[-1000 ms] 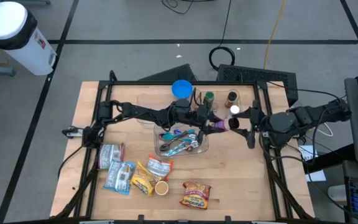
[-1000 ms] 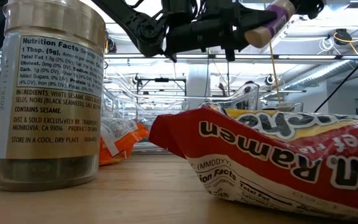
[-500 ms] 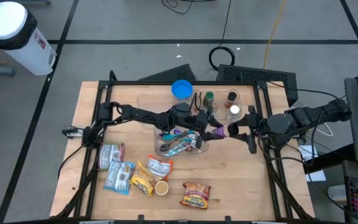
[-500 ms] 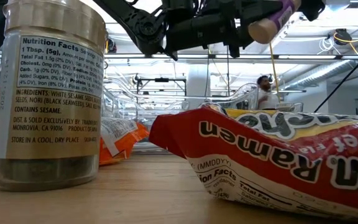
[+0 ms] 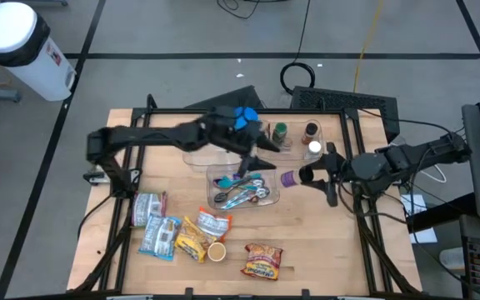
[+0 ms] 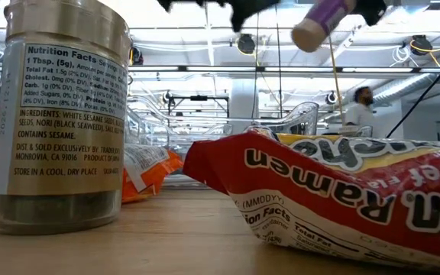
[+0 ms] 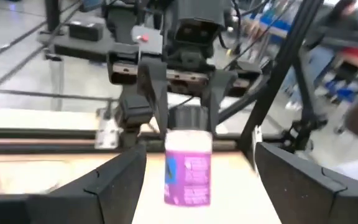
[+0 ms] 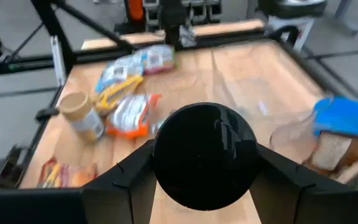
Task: Pick & Place Food Item
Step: Put the violet seasoning bottle into the top right transparent bin, then put the gold seasoning bottle into the top right transparent bin
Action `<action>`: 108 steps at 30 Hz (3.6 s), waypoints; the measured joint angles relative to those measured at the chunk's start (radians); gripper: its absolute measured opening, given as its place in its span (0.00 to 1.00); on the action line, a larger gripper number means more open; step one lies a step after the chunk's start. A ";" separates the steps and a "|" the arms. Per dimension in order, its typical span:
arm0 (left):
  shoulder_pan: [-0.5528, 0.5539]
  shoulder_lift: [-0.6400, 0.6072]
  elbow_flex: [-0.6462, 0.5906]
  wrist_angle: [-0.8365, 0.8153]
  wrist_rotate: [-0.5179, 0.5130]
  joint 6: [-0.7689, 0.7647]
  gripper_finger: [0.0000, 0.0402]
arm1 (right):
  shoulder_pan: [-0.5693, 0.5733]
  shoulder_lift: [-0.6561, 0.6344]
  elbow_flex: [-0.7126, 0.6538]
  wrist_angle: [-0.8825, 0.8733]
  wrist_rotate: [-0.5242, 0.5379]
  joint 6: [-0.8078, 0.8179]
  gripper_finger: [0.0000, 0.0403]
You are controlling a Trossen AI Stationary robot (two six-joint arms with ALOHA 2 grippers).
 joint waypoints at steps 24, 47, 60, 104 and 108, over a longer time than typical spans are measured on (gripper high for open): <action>-0.102 -0.137 -0.002 -0.357 -0.253 0.130 0.77 | -0.831 0.505 0.197 -0.400 -0.314 -0.410 0.48; -0.172 -0.166 -0.003 -0.446 -0.409 0.097 0.77 | -0.841 0.510 -0.001 -0.184 -0.359 -0.392 0.89; -0.517 -0.262 -0.007 -0.892 -0.756 -0.157 0.77 | -0.738 0.276 0.126 -0.221 -0.350 -0.345 0.94; -0.634 -0.064 -0.169 -0.612 -0.586 -0.464 0.93 | -0.397 0.139 0.128 -0.062 -0.122 -0.276 0.94; -0.665 -0.063 -0.169 -0.622 -0.531 -0.418 0.97 | -0.397 0.139 0.127 -0.062 -0.123 -0.275 0.94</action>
